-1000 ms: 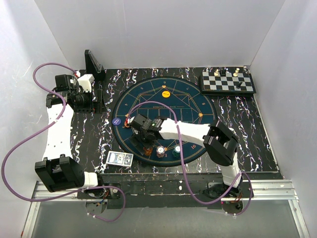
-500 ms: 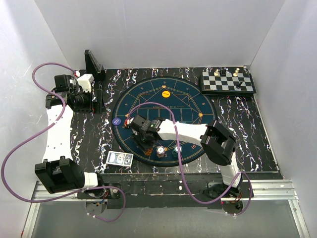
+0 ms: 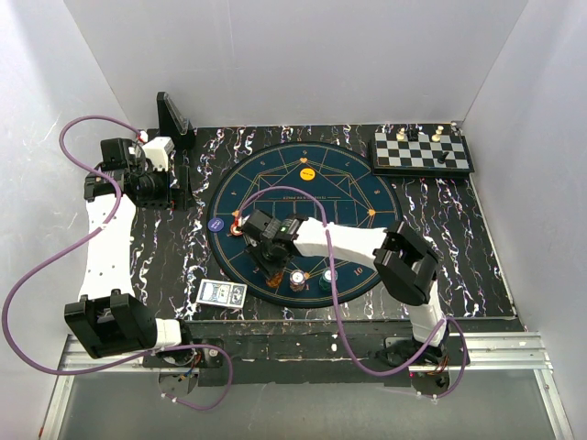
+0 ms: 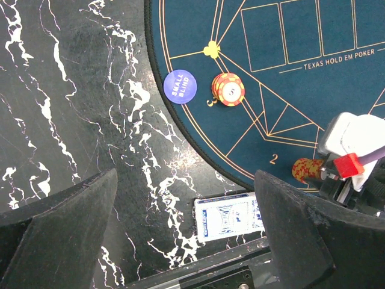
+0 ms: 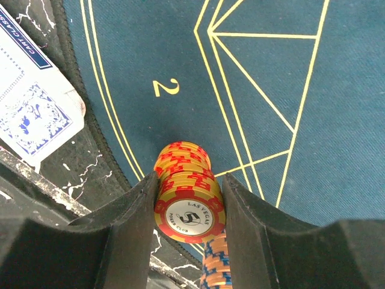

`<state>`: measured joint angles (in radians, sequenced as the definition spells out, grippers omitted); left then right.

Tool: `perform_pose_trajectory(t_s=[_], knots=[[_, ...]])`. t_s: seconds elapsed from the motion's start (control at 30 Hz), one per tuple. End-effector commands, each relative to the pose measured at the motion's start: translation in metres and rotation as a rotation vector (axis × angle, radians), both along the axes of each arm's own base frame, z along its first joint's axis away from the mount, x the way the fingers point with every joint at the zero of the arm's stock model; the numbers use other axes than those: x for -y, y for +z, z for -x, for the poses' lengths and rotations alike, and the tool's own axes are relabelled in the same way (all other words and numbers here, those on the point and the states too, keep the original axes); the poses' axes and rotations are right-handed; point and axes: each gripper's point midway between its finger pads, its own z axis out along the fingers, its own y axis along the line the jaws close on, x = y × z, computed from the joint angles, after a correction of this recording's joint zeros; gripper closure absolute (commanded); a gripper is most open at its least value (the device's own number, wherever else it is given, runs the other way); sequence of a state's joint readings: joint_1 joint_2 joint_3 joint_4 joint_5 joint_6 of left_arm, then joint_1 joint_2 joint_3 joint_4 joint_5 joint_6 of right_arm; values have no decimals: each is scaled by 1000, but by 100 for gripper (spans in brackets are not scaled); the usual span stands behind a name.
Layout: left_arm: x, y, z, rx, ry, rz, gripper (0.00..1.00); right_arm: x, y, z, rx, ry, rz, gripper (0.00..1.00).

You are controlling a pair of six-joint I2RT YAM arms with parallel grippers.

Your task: Distribute texas hold em gaming equipment

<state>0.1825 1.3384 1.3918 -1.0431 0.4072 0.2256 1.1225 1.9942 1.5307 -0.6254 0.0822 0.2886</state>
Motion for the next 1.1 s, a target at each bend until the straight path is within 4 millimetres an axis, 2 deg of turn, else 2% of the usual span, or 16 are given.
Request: perform_pose_trajectory(t_s=[0.0,0.17,0.27,0.33,0.47,0.63,0.73,0.87,1.07], knots=[[-1,20,2,66,-5,-16,2,-10,63,-15,54,-27,-134,77],[-1,19,1,59,-7,-15,2,-3,87,-31,57,-64,-185,81],[-1,19,1,57,-11,-11,2,8,96,-60,65,-138,-210,83],[-1,20,1,60,-14,-14,2,20,100,-86,86,-200,-213,84],[1,16,-1,48,-27,-4,2,52,106,-155,141,-368,-188,85],[5,7,-1,20,-55,20,2,95,101,-241,218,-579,-167,86],[7,2,-2,9,-68,26,2,111,89,-278,213,-669,-166,88],[8,-2,-4,0,-86,29,2,128,65,-311,189,-735,-155,89],[8,-5,-7,-6,-95,32,2,136,30,-332,146,-759,-133,86]])
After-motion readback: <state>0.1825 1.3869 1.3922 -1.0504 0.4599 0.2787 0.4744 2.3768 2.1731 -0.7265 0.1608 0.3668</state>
